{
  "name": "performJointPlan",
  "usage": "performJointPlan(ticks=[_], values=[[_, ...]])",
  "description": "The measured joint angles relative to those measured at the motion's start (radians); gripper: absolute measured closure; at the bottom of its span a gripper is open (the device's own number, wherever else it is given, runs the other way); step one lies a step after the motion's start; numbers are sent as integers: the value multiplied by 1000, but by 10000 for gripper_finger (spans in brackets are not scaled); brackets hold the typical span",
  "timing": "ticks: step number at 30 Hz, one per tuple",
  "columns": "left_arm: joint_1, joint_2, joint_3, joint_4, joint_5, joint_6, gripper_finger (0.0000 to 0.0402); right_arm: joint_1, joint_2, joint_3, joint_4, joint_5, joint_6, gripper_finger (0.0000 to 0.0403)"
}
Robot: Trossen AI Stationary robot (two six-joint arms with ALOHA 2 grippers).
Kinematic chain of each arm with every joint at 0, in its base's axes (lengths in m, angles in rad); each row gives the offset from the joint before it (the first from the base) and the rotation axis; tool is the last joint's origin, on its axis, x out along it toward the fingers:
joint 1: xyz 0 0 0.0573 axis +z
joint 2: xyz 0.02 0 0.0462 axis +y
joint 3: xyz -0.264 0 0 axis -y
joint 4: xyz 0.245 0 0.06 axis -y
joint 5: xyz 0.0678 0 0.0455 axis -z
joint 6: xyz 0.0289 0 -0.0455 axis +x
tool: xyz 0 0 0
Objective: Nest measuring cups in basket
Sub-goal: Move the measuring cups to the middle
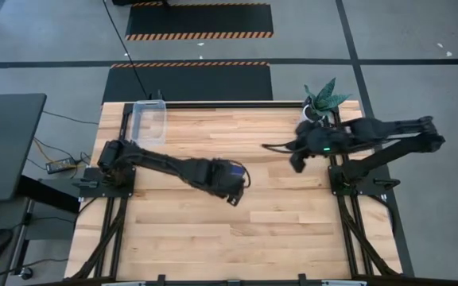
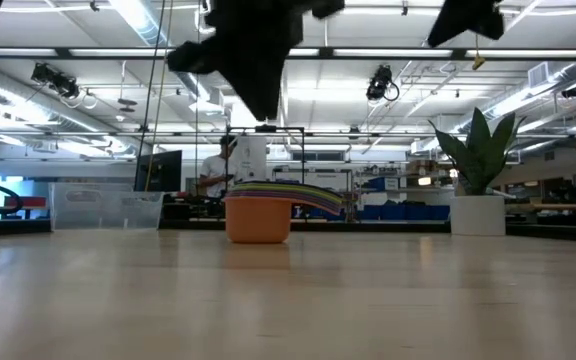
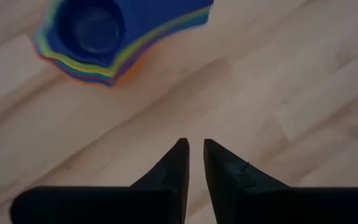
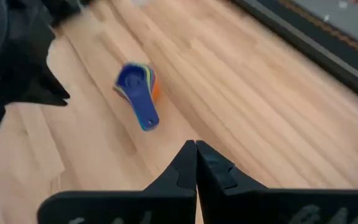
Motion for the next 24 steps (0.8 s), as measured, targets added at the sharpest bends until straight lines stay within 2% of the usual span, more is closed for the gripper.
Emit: performJointPlan(ticks=[7, 14, 24], values=[[-46, 4, -193, 184, -127, -54, 347, -123, 179, 0, 185, -169, -177, 401], [-50, 8, -344, 353, -133, -63, 348, -245, 330, 0, 270, -253, -293, 401], [-39, 7, -426, 382, -188, -73, 348, -337, 496, 0, 419, -413, -432, 401]])
